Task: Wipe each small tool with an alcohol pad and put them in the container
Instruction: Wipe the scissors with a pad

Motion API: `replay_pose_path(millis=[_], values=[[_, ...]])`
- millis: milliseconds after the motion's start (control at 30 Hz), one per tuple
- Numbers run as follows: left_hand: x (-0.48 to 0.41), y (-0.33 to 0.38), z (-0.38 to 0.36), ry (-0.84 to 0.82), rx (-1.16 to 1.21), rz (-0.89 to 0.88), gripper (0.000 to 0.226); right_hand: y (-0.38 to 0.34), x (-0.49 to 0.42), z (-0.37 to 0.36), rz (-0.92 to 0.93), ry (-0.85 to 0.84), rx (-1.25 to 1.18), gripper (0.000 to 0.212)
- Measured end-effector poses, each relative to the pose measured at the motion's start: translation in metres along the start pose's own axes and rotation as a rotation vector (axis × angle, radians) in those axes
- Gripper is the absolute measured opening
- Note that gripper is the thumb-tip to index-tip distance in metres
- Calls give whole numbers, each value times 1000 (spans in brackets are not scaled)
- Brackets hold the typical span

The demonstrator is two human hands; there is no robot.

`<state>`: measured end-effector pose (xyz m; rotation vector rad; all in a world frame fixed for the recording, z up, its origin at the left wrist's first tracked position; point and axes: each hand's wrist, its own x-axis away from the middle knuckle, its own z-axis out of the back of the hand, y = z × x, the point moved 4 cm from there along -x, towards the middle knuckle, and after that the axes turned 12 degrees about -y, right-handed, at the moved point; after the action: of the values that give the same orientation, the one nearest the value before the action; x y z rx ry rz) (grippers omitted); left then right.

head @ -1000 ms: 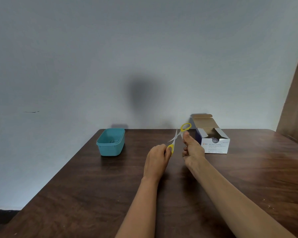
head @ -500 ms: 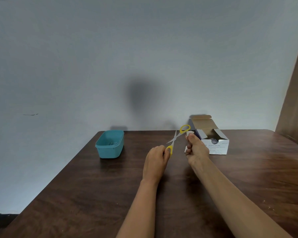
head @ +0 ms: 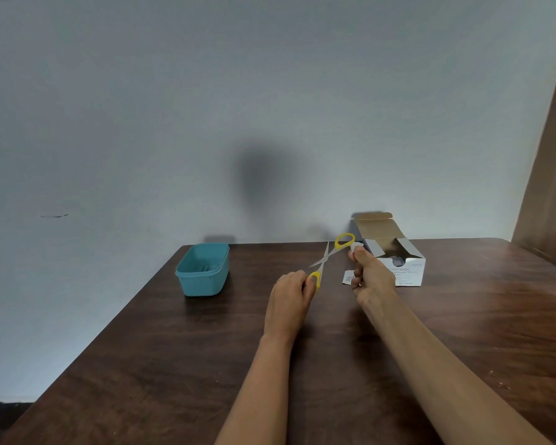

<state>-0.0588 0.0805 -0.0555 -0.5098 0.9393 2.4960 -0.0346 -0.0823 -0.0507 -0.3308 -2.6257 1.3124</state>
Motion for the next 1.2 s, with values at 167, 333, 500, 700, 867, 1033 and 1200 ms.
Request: replay_pose_path(millis=[167, 333, 500, 700, 867, 1033, 1200], values=[[-1, -1, 0, -7, 2, 5, 37, -3, 1, 0, 4, -18, 33, 9], [-1, 0, 0, -8, -9, 6, 37, -6, 1, 2, 17, -32, 103, 7], [-1, 0, -1, -18, -41, -4, 36, -10, 2, 1, 85, -45, 165, 6], [-1, 3, -2, -44, -98, -36, 35, -14, 5, -4, 92, -36, 204, 20], [-1, 4, -3, -52, -108, -34, 35, -10, 10, -8, 122, 12, 266, 29], [1, 9, -4, -58, -139, -70, 38, 3, 8, -12, 131, 129, 179, 34], [1, 9, -3, 30, -142, -98, 38, 20, 13, -25, 95, 115, 183, 40]])
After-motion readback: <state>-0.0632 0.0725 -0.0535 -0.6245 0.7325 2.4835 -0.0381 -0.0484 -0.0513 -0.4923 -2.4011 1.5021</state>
